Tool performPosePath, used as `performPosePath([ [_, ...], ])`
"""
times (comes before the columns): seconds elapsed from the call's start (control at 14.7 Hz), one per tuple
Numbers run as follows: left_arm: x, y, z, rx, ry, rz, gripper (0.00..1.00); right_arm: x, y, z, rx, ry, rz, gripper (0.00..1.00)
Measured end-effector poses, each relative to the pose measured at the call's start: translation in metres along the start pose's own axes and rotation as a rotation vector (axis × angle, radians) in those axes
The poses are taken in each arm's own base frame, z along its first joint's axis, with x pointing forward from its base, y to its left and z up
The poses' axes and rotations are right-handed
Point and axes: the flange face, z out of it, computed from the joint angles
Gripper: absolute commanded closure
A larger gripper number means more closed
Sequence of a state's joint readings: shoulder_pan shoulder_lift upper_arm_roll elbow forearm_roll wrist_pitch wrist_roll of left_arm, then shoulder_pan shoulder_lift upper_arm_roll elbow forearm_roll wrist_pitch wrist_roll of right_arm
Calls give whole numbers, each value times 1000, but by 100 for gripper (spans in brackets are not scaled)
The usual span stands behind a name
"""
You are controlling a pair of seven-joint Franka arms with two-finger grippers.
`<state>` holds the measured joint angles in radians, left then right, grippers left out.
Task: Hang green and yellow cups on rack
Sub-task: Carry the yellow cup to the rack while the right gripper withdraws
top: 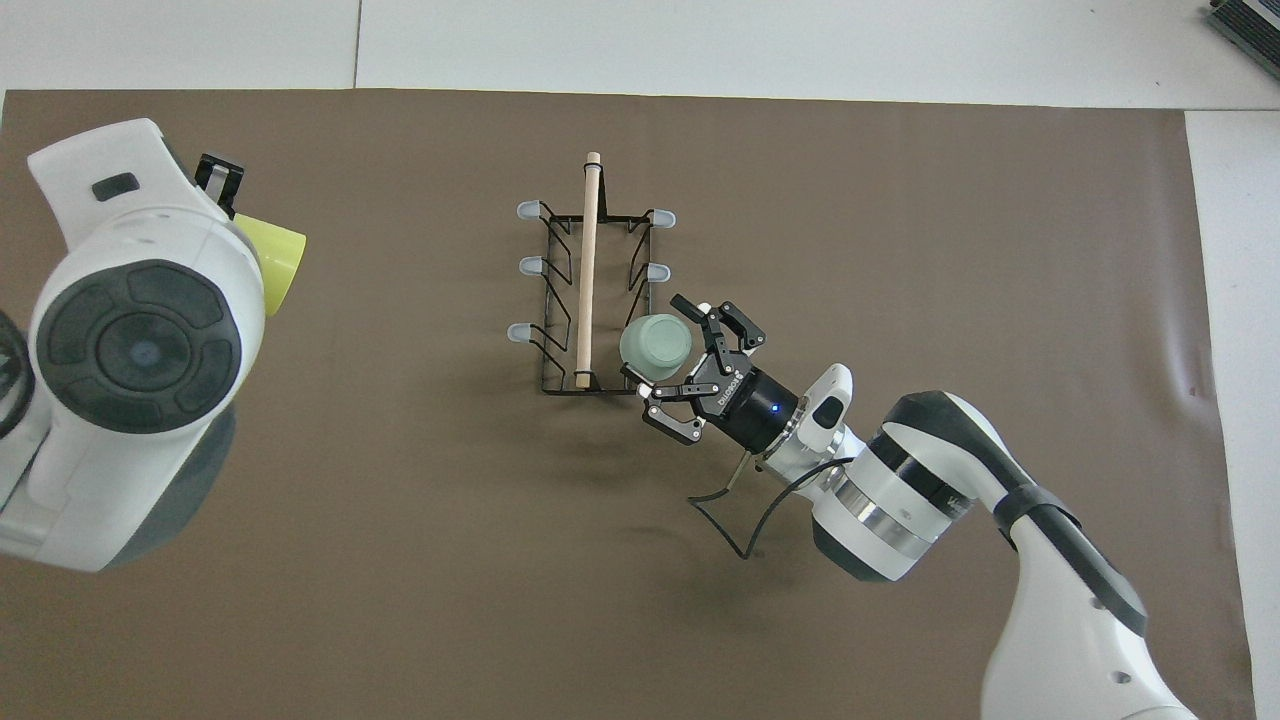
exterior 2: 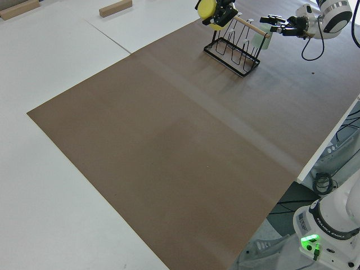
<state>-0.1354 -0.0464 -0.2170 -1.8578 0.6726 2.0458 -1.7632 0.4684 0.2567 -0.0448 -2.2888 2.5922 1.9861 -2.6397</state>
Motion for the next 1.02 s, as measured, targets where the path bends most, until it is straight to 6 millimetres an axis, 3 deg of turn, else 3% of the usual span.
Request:
performPosePath([
  [0.2,-27,0,-17,11,74,28,100,18,26,-12,-21,-48,-66,0],
  [0.54,-95,-4,-30,35,230,82,100,102,92,-60,-50,-186,-219,0],
  [0.75,-141,-8,-34,46,281,90,100,139,143,-98,10,-328,-298,0],
  [1.02,-182,-14,-34,49,336,116,100,180,193,-141,52,-531,-367,0],
])
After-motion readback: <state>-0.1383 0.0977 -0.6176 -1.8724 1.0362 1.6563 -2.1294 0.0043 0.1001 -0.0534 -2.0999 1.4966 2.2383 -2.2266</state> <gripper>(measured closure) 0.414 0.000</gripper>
